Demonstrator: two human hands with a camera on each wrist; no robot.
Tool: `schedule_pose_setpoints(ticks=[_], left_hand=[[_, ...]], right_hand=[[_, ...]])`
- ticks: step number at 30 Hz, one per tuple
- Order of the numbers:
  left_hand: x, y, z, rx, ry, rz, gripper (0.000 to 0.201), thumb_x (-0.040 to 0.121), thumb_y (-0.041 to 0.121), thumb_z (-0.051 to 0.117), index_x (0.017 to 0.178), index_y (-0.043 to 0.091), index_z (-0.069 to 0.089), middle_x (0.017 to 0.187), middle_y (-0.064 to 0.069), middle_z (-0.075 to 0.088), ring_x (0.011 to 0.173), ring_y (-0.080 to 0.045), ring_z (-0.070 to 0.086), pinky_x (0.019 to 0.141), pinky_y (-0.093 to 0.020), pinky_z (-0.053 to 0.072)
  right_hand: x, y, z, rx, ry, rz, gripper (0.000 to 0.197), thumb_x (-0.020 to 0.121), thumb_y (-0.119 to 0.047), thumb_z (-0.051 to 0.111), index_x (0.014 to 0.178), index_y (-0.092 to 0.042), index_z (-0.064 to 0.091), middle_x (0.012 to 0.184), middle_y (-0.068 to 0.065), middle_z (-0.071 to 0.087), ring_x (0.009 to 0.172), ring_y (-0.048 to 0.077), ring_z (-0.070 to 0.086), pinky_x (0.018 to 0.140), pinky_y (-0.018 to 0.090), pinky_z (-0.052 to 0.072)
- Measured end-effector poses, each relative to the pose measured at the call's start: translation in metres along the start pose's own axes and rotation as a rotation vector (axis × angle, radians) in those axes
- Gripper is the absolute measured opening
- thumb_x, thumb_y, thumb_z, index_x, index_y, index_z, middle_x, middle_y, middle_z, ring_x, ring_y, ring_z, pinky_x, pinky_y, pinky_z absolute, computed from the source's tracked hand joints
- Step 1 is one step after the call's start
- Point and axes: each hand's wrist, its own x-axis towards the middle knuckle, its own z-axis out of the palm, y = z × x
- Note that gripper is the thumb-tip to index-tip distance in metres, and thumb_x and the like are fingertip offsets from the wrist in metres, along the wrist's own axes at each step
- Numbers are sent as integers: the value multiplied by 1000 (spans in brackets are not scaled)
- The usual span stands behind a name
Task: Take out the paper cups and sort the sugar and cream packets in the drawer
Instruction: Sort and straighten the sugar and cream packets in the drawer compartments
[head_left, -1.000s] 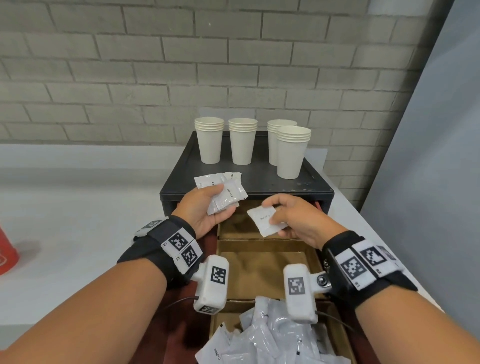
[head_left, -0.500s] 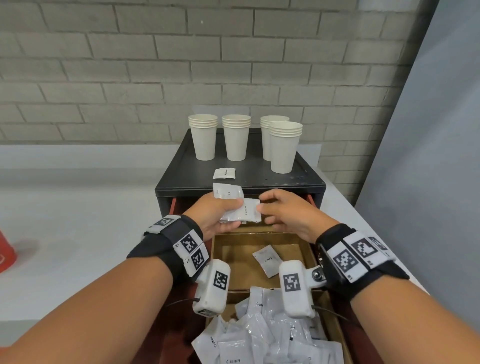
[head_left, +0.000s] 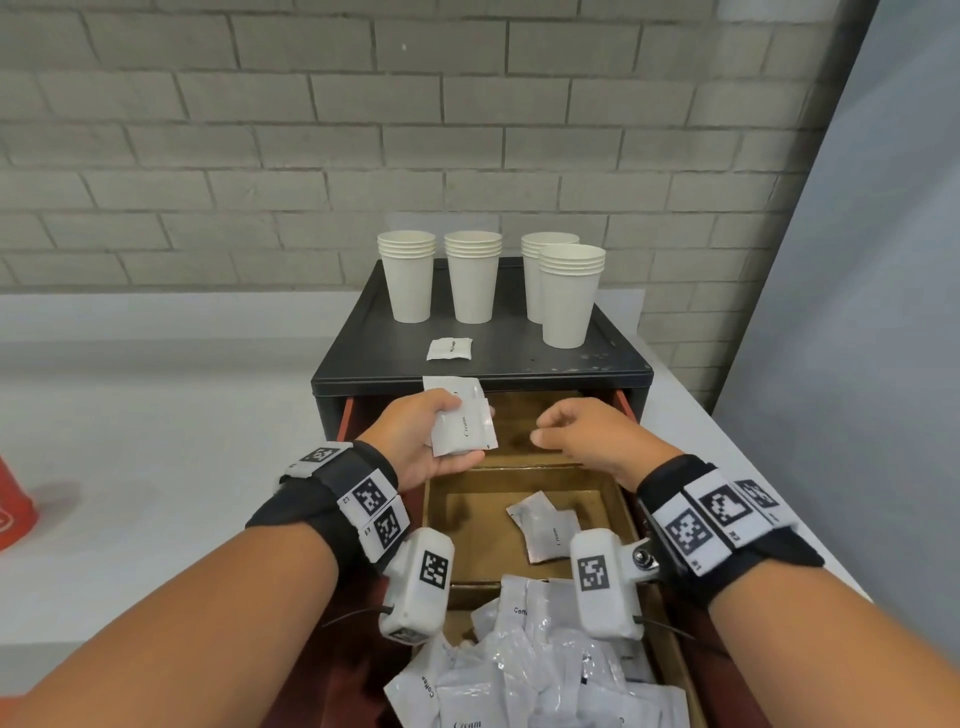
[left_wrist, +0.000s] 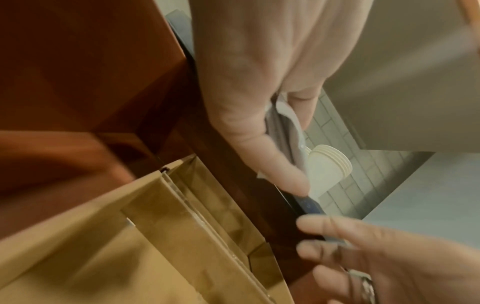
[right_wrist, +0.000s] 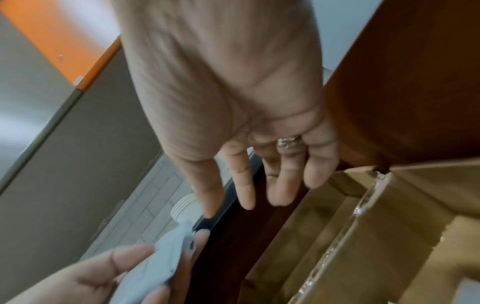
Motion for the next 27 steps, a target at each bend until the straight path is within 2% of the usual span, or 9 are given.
schedule_pose_setpoints(ticks=[3, 5, 7, 9, 11, 15, 20, 24, 27], left_hand=[[0, -3, 6, 17, -11, -10, 46, 93, 4, 49, 136, 13, 37, 126, -18, 57, 108, -33, 60, 72, -42, 56], [-2, -4, 11, 28, -103, 16, 47, 92, -2, 48, 135, 12, 39, 125, -20, 57, 105, -34, 62, 77, -45, 56], [-5, -4, 14, 11, -134, 22, 38, 94, 1, 46, 130, 12, 42, 119, -18, 59, 99, -31, 63, 77, -44, 55], [-5, -1, 12, -38, -64, -18, 31, 96, 11, 48, 127, 14, 44, 117, -17, 60, 97, -31, 63, 75, -45, 55], [-4, 1, 7, -84, 3, -55, 30, 96, 18, 49, 126, 14, 45, 117, -17, 61, 98, -32, 64, 75, -47, 55], [-4, 2, -3, -32, -15, -32, 23, 99, 21, 41, 120, 12, 45, 102, -15, 68, 86, -27, 67, 69, -40, 55], [-8, -1, -2, 116, -149, -39, 21, 96, 7, 45, 116, 14, 52, 108, -18, 66, 86, -25, 68, 55, -28, 59], [-10, -3, 1, 252, -259, -20, 25, 94, 7, 51, 116, 17, 57, 107, -12, 66, 89, -19, 66, 55, -20, 57], [-10, 0, -1, 151, -186, -24, 22, 95, 15, 50, 116, 14, 56, 108, -13, 66, 93, -22, 65, 52, -21, 57]], right_hand=[[-1, -16, 10, 79, -61, -68, 36, 91, -29, 59, 125, -18, 53, 111, -2, 56, 91, 11, 56, 75, 19, 49], [1, -22, 17, 100, -90, -104, 44, 89, -27, 62, 130, -19, 47, 112, 1, 56, 92, 12, 58, 66, 15, 49], [3, -23, 22, 71, -31, -145, 43, 87, -21, 65, 127, -20, 49, 111, 1, 56, 92, 13, 57, 61, 14, 47], [5, -20, 20, 86, 24, -168, 34, 87, -16, 65, 119, -20, 54, 106, -1, 57, 88, 10, 56, 62, 15, 47], [6, -14, 13, 75, 21, -176, 23, 87, -13, 65, 108, -20, 59, 104, -1, 59, 87, 9, 56, 66, 15, 48], [4, -4, 5, 13, -28, -88, 7, 89, -15, 62, 95, -15, 64, 90, -6, 58, 85, 7, 54, 69, 18, 43], [6, -13, 9, 111, 90, -167, 22, 92, -20, 58, 114, -19, 60, 100, -3, 59, 92, 9, 55, 83, 23, 45], [10, -21, 15, 118, 61, -216, 29, 90, -9, 59, 118, -18, 59, 89, -5, 61, 83, 6, 57, 76, 16, 46], [12, -19, 13, 163, 88, -189, 21, 91, -7, 57, 109, -16, 64, 92, -4, 61, 95, 12, 58, 71, 17, 49]])
